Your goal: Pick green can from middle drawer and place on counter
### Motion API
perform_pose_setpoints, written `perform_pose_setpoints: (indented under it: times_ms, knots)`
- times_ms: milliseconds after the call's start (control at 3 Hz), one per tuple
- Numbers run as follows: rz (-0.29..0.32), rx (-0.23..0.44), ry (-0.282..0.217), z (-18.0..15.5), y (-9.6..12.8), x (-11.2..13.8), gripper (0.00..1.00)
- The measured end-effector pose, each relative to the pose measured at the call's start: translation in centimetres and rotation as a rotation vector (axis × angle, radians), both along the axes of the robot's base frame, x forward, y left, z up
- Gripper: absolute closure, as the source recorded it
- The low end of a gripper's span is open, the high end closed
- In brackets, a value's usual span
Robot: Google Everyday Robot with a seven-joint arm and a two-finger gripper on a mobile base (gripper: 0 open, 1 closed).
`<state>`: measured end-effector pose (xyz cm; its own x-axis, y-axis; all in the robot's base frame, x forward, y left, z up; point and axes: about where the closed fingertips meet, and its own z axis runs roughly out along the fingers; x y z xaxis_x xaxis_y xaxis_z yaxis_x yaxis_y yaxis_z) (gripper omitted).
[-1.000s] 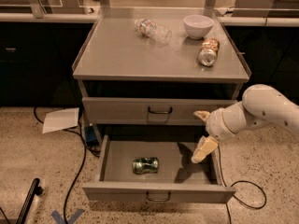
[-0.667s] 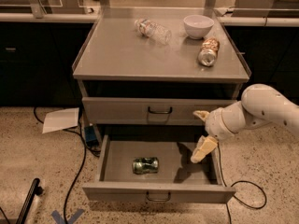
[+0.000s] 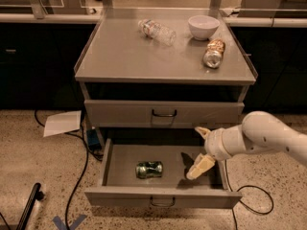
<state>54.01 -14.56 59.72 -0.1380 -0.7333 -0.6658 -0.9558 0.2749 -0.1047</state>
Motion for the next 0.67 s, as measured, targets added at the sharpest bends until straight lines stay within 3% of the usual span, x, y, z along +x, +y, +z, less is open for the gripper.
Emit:
perform_pose_setpoints:
  times_ms: [333,667]
  knots:
    - [-0.05,0.065,0.023,-6.3,1.9,0.1,0.0]
    - [-0.042,0.109,0.042,-11.2,3.9,0.9,0.0]
